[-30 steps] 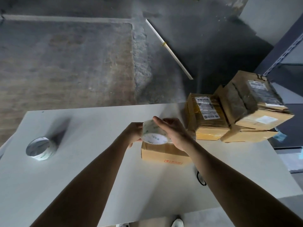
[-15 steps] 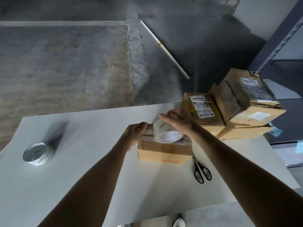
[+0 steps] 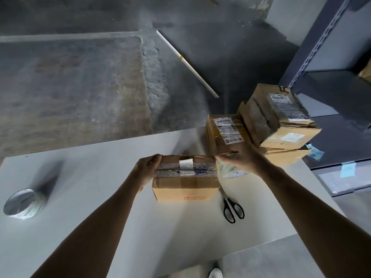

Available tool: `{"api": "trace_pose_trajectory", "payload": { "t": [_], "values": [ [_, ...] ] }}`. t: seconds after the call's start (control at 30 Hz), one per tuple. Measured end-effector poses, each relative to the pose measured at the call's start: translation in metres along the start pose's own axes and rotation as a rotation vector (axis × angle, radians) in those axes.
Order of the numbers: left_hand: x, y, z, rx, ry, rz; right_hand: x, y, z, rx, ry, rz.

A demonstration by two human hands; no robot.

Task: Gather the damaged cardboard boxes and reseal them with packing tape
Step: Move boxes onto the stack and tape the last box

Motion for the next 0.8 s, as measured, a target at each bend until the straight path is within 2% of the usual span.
{"api": "trace_pose_trajectory", "payload": {
  "t": [0.5,0.67,0.8],
  "values": [
    [0.003,0.0,0.002,0.049,0.01,0.032,0.024,-0.021,0.025,0.19,0.111,0.071],
    [0.002,0.001,0.004,0.102,0.156,0.074,0.03,-0.023,0.028,0.228,0.139,0.059],
    [0.001,-0.005,0.005,0.062,0.215,0.132,0.035,-0.024,0.028,0.227,0.151,0.035]
  ]
}}
Point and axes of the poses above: each hand's wrist, its own y-axis towards the middle knuckle, its own x-axis out of the palm, z = x × y, the point moved 7 cm from there along y, towards the middle knuckle, and after that the axes turned 15 degrees about z, right-handed, at the moved point
